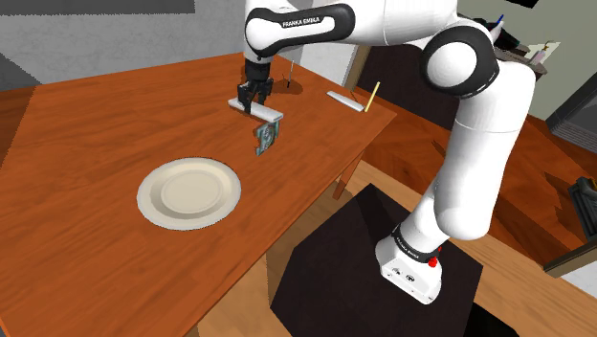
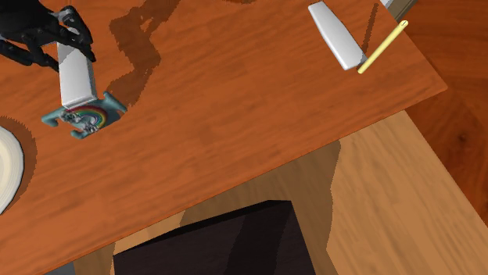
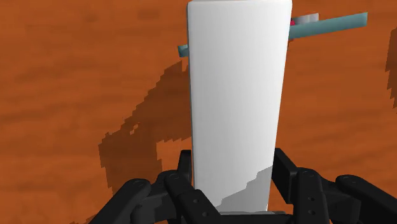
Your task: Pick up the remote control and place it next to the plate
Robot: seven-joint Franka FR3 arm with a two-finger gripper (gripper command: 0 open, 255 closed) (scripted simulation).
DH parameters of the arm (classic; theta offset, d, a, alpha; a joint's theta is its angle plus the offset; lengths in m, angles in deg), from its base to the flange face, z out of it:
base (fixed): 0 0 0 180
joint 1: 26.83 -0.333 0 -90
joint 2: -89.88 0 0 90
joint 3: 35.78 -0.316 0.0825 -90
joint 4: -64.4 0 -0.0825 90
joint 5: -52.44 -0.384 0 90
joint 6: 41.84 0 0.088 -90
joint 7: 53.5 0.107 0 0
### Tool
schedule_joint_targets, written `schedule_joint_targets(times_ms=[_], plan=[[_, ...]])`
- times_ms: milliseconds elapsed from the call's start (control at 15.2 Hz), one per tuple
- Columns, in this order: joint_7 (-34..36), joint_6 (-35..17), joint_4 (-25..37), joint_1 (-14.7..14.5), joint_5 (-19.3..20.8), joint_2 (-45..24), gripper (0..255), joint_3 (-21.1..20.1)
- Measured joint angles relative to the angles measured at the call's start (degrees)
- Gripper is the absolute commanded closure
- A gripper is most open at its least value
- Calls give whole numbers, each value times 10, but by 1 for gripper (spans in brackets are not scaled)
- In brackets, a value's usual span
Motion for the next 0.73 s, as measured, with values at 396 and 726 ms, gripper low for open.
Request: schedule_joint_targets(times_ms=[396,726], plan=[[68,40,102,-45,3,-62,255,-21],[118,70,190,-81,7,-121,255,-34]])
